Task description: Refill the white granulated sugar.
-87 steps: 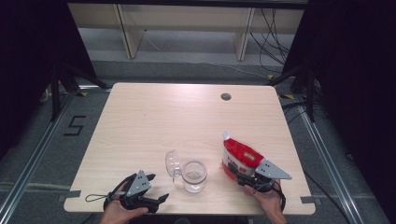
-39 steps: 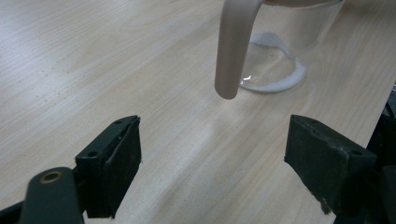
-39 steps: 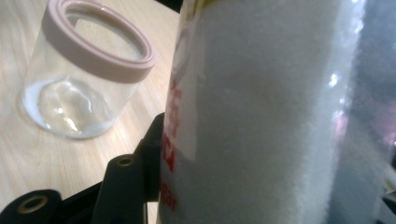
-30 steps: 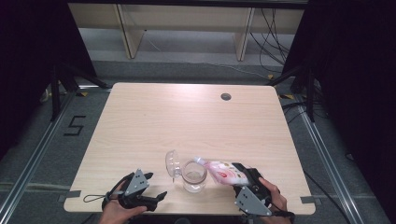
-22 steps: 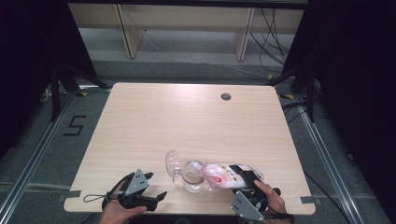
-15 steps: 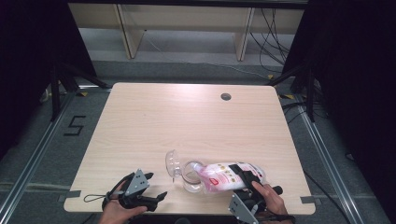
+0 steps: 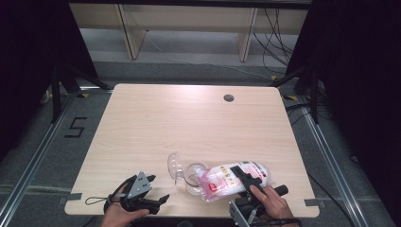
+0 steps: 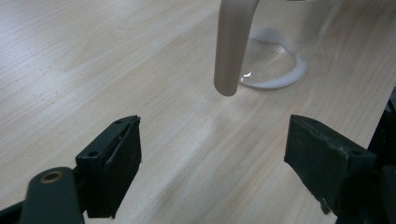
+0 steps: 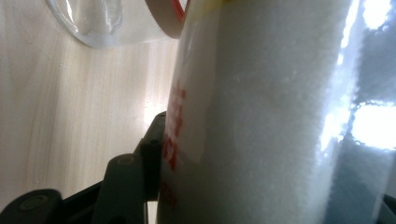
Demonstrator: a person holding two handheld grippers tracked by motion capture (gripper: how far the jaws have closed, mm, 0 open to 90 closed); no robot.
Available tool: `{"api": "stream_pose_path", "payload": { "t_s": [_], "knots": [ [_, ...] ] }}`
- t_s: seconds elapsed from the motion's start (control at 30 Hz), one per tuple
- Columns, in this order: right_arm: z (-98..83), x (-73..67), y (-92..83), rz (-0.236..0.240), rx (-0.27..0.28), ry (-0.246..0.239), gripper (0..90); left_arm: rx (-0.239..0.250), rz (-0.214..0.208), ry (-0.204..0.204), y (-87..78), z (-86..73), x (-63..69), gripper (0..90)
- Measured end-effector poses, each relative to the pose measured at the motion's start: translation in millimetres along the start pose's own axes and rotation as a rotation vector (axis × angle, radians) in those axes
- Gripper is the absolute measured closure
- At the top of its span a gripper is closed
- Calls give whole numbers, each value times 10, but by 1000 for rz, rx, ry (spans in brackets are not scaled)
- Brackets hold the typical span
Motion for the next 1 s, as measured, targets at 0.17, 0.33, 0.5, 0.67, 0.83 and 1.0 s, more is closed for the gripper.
{"api": "stream_pose_path", "payload": {
  "t_s": [0.17,0.33,0.5,0.67,0.83,1.0],
  "knots": [
    [21,62,-1,10,-21,-121,505,8,-1,-3,9,-2,-2,184],
    [27,52,-8,20,-37,-128,505,1,0,1,2,0,0,184],
    [53,86,-6,21,-40,-181,506,-11,-5,7,1,-8,-7,184],
    [49,100,0,22,-44,-203,507,-11,-5,7,1,-7,-7,184],
    [59,91,-12,22,-48,-193,508,-2,-1,7,5,-5,-5,184],
    [81,142,-8,31,-44,-260,508,-11,-6,8,1,-7,-6,184]
  ]
}}
Point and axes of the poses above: each handheld gripper's, and its own axes: y roughly forward along the jaws, z roughly out of its top, x roughly to its right, the point moved 7 cm from there along y, roughly forward along the jaws, and after that the axes turned 15 degrees about x, right-handed, at the moved point
